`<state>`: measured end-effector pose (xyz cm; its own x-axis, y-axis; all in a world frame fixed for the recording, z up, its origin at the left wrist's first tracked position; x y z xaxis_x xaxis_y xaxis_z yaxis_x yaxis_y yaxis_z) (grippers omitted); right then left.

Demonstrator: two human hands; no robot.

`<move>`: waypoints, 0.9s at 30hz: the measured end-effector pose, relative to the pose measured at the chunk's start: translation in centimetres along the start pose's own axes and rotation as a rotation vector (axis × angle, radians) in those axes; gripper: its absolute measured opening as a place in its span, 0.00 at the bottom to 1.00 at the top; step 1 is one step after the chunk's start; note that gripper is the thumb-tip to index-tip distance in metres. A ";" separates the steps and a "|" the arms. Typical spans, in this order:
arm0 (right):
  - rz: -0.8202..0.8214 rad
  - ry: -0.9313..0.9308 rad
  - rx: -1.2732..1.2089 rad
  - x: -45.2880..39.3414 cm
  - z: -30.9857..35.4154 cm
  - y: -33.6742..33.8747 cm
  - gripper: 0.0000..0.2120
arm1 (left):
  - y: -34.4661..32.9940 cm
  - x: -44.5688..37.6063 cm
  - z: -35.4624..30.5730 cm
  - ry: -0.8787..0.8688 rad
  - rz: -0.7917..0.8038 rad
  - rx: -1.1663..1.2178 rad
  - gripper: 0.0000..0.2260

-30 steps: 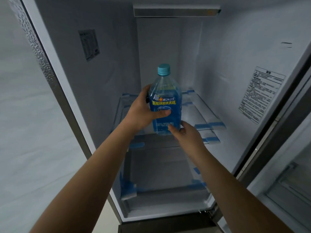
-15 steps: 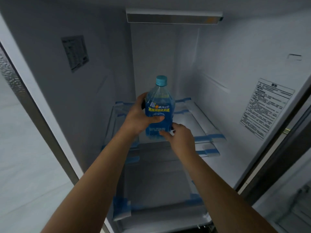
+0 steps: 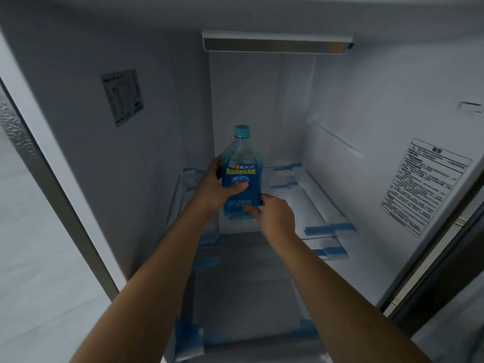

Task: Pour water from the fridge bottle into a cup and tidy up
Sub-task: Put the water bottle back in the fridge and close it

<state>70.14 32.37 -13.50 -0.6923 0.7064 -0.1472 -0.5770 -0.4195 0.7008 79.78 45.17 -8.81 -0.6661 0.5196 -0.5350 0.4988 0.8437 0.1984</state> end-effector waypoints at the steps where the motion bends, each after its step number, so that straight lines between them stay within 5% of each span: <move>1: 0.001 -0.007 0.003 -0.2 0.0 -0.1 0.20 | -0.1 0.0 0.1 -0.002 0.000 -0.008 0.35; 14: 0.010 0.002 0.238 1.5 -0.8 0.5 0.23 | -0.9 1.9 -0.4 0.080 0.028 -0.233 0.39; 20: -0.113 0.049 0.265 5.7 -1.9 3.2 0.22 | -1.8 6.5 -2.6 -0.015 -0.024 -0.536 0.28; 27: -0.031 0.089 0.390 9.6 -3.6 4.9 0.26 | -3.8 11.8 -3.0 -0.075 0.175 -0.919 0.21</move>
<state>59.09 35.07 -14.00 -0.7217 0.6563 -0.2201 -0.4023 -0.1390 0.9049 68.36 48.49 -13.43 -0.5698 0.6660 -0.4815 -0.0661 0.5468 0.8346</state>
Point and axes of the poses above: each hand's wrist, its own x-axis away from the middle knuckle, its own y-axis out of the back of the hand, z = x × y, the point moved 5 cm from there along -x, towards the middle knuckle, and after that the axes turned 15 degrees about -y, right-handed, at the moved point
